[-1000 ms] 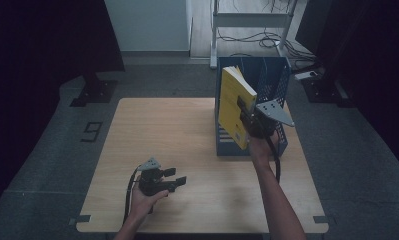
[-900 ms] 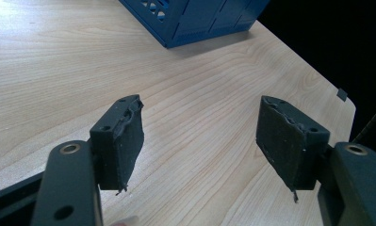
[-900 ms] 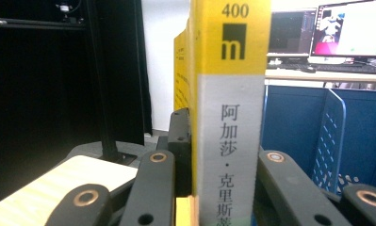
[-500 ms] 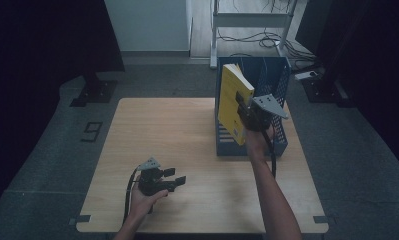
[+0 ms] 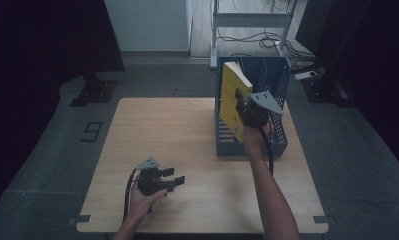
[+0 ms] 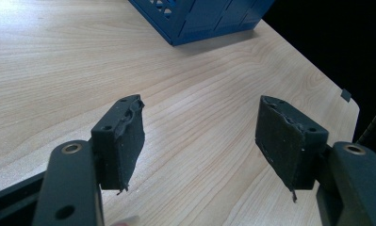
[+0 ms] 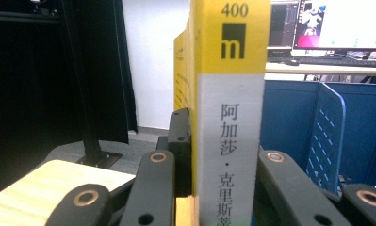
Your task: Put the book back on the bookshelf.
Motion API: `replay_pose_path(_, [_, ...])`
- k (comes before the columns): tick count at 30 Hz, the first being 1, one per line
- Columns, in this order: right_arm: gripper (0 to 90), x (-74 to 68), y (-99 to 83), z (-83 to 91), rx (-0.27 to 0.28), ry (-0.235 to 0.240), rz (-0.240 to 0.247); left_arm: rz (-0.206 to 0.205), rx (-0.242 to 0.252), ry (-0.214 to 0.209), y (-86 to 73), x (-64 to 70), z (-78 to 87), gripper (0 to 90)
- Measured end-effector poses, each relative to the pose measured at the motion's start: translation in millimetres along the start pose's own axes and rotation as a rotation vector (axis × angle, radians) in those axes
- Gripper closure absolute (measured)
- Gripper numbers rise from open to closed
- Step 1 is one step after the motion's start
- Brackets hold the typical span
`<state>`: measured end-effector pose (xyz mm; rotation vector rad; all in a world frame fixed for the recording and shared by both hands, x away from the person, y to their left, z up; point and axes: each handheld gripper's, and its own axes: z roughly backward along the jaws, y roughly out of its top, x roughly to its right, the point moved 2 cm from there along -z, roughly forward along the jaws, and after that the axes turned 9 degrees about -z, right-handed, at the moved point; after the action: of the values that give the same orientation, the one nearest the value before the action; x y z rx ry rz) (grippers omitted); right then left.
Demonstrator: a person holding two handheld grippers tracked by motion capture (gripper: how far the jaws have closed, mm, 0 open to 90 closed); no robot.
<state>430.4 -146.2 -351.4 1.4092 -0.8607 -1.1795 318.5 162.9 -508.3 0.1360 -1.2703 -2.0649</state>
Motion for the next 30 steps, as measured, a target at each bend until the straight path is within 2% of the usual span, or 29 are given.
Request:
replay_pose_path(12, [74.7, 5.5, -4.4, -9.2, 0.0, -0.022, -0.002, 0.009, -0.007, 0.006, -0.6, -2.6, 1.1, 33.0])
replay_pose_path(15, [74.7, 5.2, -5.4, -11.1, 0.005, -0.018, 0.015, 0.013, -0.013, 0.0, -0.9, -2.4, -0.1, 33.0])
replay_pose_path(20, [74.7, 4.1, -9.0, -19.4, -0.002, -0.011, 0.011, 0.012, -0.019, -0.004, -1.8, -0.2, -2.6, 33.0])
replay_pose_path(26, [74.7, 3.8, -11.6, -25.4, -0.005, -0.026, 0.003, 0.015, -0.016, -0.009, -2.1, 1.0, -1.7, 33.0])
replay_pose_path(30, [74.7, 1.8, -13.7, -28.9, -0.007, -0.026, 0.017, 0.017, -0.018, -0.006, -2.5, 0.0, -1.7, 33.0])
